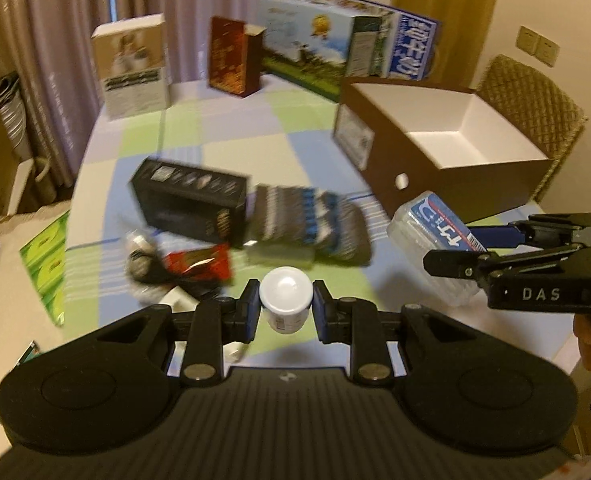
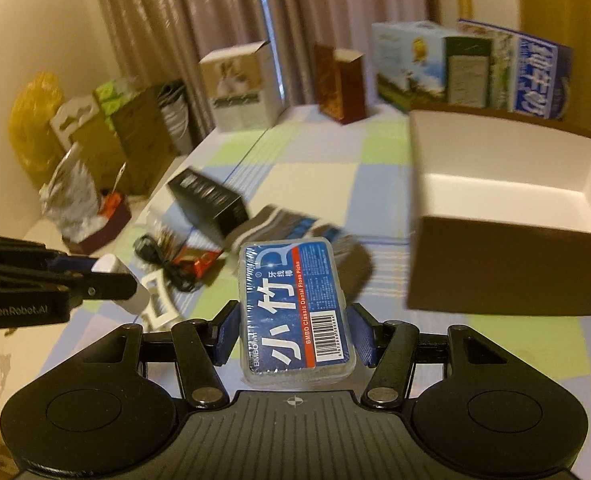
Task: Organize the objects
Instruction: 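Carry the bottle and toothpick box into the brown cardboard box with both tools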
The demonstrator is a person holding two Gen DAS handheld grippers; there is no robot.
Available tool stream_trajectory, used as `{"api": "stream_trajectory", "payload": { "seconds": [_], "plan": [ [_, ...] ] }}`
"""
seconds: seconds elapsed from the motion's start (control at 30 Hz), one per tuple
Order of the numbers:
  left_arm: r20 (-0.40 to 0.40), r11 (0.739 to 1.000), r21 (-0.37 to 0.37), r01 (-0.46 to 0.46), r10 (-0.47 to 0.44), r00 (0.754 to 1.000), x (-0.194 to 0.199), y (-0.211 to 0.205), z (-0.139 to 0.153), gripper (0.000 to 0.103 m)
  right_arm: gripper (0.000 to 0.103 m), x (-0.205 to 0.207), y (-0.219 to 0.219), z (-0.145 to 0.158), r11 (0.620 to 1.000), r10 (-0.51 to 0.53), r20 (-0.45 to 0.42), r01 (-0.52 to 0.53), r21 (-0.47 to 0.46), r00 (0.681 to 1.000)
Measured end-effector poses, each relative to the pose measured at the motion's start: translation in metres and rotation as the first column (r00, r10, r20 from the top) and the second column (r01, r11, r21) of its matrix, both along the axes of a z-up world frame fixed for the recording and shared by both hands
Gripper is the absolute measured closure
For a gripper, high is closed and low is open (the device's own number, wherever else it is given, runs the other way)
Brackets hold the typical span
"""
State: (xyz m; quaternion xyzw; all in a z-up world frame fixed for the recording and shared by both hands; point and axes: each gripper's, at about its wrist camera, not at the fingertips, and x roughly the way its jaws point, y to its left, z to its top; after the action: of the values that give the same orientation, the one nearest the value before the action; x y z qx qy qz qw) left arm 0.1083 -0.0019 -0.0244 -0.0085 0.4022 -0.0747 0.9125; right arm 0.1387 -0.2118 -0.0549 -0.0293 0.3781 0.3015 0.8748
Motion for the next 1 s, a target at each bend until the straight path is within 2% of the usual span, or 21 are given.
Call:
{"api": "stream_trajectory", "payload": {
  "seconds": [0.3, 0.6, 0.8, 1.0],
  "plan": [
    [0.042, 0.998, -0.006, 0.057, -0.057, 0.997, 0.038, -0.084, 0.019, 0.08, 0.048, 0.036, -0.075, 0.036, 0.999, -0.037, 0.042, 0.035, 0.04, 0.998],
    [0.072, 0.996, -0.016, 0.086, -0.084, 0.994, 0.098, -0.164, 0.031, 0.08, 0.048, 0.099, -0.152, 0.06, 0.994, -0.102, 0.084, 0.098, 0.041, 0.991],
    [0.071, 0.996, -0.009, 0.088, -0.088, 0.994, 0.139, -0.204, 0.029, 0.08, 0.048, 0.142, -0.187, 0.06, 0.991, -0.136, 0.09, 0.134, 0.022, 0.987],
    [0.024, 0.998, -0.015, 0.062, -0.062, 0.998, 0.178, -0.226, 0.016, 0.08, 0.048, 0.18, -0.204, 0.047, 0.989, -0.149, 0.069, 0.15, -0.011, 0.986]
  ]
}}
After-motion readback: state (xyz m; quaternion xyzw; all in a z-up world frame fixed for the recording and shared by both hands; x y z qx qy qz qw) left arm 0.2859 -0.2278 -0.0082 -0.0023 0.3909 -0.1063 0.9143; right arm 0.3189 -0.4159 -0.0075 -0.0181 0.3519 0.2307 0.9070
